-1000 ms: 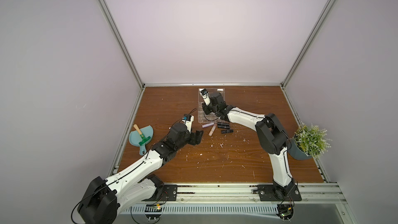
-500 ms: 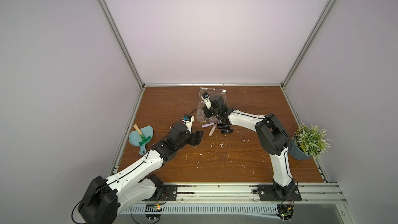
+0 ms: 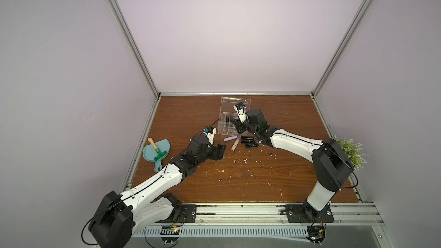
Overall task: Arrange the lipsticks in the organizer
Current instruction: Place the lipstick in the storage box, then pick up the lipstick at the center of the board.
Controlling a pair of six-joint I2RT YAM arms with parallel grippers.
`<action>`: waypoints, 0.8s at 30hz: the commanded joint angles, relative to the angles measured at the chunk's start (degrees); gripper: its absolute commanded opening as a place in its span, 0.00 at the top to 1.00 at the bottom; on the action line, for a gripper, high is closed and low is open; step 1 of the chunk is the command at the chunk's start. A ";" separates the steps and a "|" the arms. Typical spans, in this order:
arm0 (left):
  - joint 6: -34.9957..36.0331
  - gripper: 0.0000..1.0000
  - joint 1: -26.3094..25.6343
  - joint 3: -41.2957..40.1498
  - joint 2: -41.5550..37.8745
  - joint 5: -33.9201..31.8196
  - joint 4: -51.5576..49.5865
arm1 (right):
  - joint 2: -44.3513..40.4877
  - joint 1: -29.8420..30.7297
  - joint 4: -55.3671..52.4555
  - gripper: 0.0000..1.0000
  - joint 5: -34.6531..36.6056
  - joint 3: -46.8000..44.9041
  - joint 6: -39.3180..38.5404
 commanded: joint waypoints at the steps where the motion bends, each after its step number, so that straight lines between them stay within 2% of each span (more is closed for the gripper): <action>1: 0.36 0.23 0.59 2.13 0.12 0.91 -0.36 | -3.80 -0.16 2.12 0.51 1.34 -3.90 2.28; 8: -0.08 0.23 0.59 2.51 -1.54 0.82 -1.41 | -4.42 -3.73 3.83 0.55 3.73 -8.98 3.33; 18: -0.16 0.23 0.60 2.16 -3.19 0.25 -2.61 | -0.86 -5.73 3.16 0.58 5.14 -8.20 3.59; 24: -0.21 0.23 0.59 1.78 -3.10 0.36 -2.27 | 0.21 -6.08 2.77 0.55 3.75 -7.64 3.96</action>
